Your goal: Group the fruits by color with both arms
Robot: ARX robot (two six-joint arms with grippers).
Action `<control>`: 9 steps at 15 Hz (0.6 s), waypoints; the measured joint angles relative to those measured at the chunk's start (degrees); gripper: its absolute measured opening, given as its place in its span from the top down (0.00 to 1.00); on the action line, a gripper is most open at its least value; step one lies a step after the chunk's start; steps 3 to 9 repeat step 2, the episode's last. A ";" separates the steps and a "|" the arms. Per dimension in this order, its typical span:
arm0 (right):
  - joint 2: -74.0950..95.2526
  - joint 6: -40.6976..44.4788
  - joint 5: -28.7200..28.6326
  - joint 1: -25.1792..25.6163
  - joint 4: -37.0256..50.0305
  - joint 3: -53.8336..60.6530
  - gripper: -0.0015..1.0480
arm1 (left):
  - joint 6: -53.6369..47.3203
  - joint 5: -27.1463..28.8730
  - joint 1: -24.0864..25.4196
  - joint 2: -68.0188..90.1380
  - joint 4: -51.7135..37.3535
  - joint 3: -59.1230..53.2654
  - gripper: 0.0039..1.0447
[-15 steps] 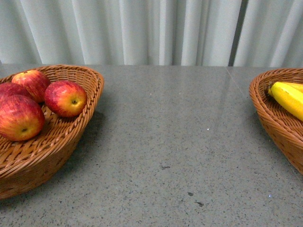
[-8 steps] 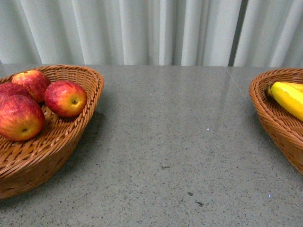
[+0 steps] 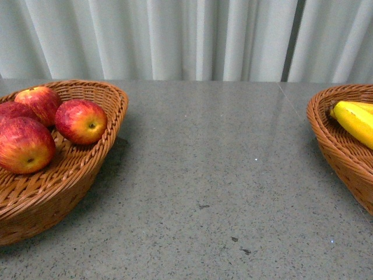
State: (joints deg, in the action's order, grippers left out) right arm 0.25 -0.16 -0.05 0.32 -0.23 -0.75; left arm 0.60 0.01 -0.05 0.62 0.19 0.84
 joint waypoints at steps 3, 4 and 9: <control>0.00 0.00 0.00 0.00 0.00 0.00 0.06 | 0.00 0.02 0.00 0.00 0.00 0.00 0.06; 0.00 0.00 0.00 0.00 0.00 0.00 0.06 | 0.00 0.02 0.00 0.00 0.00 0.00 0.06; 0.00 0.00 0.00 0.00 0.00 0.00 0.06 | 0.00 0.02 0.00 0.00 0.00 0.00 0.06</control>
